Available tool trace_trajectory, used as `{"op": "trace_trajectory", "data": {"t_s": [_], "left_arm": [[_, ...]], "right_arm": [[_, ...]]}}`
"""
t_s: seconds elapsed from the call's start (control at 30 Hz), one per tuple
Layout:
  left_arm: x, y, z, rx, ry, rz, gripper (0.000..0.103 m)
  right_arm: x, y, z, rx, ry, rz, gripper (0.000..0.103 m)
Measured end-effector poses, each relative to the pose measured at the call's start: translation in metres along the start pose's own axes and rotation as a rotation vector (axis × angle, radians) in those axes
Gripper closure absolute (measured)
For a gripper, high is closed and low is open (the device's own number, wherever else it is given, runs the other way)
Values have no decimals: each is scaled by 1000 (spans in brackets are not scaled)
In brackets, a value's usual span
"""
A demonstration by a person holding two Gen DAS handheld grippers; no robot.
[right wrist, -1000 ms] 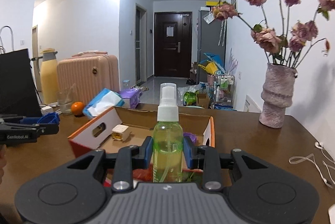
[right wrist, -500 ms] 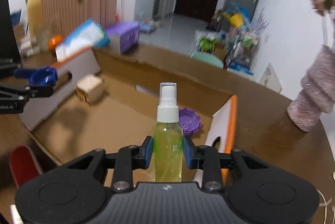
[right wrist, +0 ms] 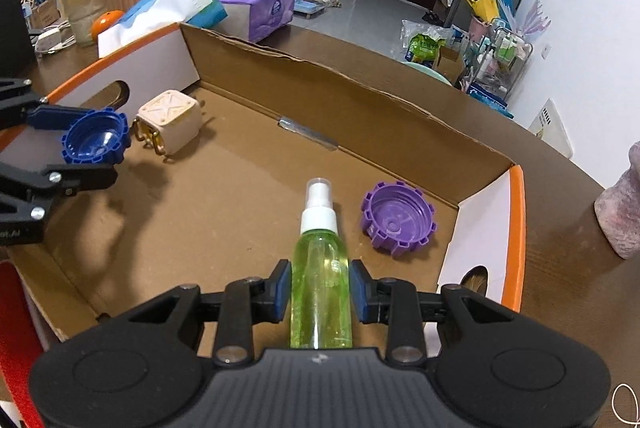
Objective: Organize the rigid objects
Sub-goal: 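Carry the blue cap and green spray bottle into the box and release both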
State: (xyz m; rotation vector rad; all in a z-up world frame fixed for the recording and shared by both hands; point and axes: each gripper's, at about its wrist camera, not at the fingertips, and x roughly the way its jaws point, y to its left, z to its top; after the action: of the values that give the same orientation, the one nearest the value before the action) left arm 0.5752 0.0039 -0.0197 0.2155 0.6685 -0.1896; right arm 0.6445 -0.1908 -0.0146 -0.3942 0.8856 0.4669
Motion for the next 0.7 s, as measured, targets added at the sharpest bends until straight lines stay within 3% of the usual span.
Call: {"op": "trace_trajectory", "data": {"t_s": [0.13, 0.33, 0.5, 0.6, 0.7], "left_arm": [[-4, 3, 5, -28, 26, -23, 38], [-40, 4, 17, -65, 13, 11, 37], [-96, 1, 29, -93, -52, 46, 33], [-131, -4, 31, -117, -106, 76, 23], [-166, -11, 29, -156, -172, 105, 20]], "right_arm": [[-19, -2, 0, 12, -24, 1, 67], [-74, 0, 3, 10, -101, -21, 65], [-134, 3, -2, 19, -171, -55, 63], [-173, 7, -9, 41, -243, -86, 52], [-213, 13, -24, 73, -347, -98, 41]]}}
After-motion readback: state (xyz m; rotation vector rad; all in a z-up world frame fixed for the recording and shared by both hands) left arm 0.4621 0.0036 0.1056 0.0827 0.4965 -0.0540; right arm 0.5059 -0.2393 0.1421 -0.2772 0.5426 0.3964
